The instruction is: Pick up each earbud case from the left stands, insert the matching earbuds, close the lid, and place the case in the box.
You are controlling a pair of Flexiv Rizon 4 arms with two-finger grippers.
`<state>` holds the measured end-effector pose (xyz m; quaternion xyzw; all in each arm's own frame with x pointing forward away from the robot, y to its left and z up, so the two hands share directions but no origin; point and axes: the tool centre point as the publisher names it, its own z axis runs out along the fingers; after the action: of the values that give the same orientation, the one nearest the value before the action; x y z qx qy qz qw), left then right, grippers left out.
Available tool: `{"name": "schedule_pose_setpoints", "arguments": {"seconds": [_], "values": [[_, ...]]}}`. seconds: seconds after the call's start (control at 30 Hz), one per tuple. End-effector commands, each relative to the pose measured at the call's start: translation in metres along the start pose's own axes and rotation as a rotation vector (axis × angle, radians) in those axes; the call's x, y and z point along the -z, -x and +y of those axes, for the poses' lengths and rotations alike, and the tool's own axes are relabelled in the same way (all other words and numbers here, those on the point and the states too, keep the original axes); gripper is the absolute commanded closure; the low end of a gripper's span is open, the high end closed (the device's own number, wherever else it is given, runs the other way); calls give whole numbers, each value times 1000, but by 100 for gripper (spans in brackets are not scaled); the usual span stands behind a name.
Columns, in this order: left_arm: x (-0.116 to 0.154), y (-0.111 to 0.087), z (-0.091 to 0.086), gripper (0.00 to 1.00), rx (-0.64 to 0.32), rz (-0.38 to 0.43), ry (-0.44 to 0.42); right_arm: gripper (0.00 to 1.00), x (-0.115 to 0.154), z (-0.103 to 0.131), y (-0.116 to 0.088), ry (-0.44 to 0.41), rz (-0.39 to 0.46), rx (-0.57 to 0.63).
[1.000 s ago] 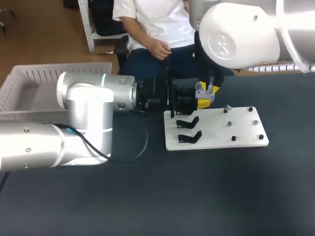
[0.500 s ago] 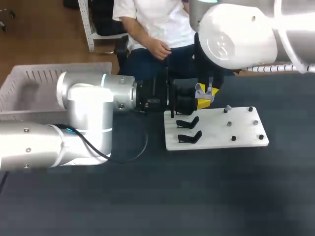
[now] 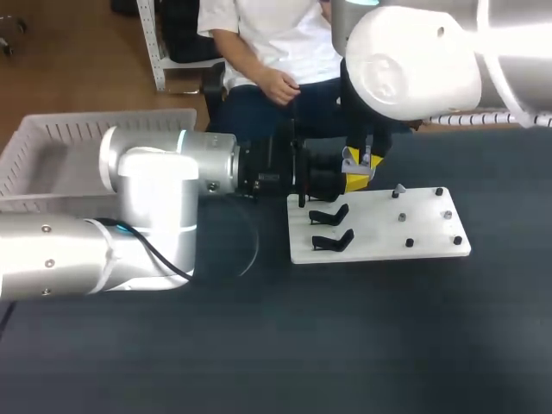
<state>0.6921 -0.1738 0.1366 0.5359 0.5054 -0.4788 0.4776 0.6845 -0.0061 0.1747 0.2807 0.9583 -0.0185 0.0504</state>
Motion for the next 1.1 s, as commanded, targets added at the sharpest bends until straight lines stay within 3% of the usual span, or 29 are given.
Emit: {"name": "schedule_pose_setpoints", "arguments": {"seconds": [0.03,0.2,0.43,0.63,0.9,0.97,1.0,1.1], "values": [[0,1,-1,100,-4,-6,5,97,-3,2,0,-9,5,2],[0,1,-1,100,-4,-6,5,77,-2,3,-1,-9,4,6],[0,1,-1,100,-4,-6,5,75,5,2,-5,-3,-4,11],[0,1,-1,100,-4,-6,5,66,16,-4,-14,27,-23,38],[0,1,-1,100,-4,-6,5,49,36,-22,-25,204,-141,179],[0,1,-1,100,-4,-6,5,30,39,-27,-24,228,-168,214],[0,1,-1,100,-4,-6,5,16,41,-31,-23,256,-176,233],[0,1,-1,100,-4,-6,5,6,45,-41,-17,277,-198,263]]}}
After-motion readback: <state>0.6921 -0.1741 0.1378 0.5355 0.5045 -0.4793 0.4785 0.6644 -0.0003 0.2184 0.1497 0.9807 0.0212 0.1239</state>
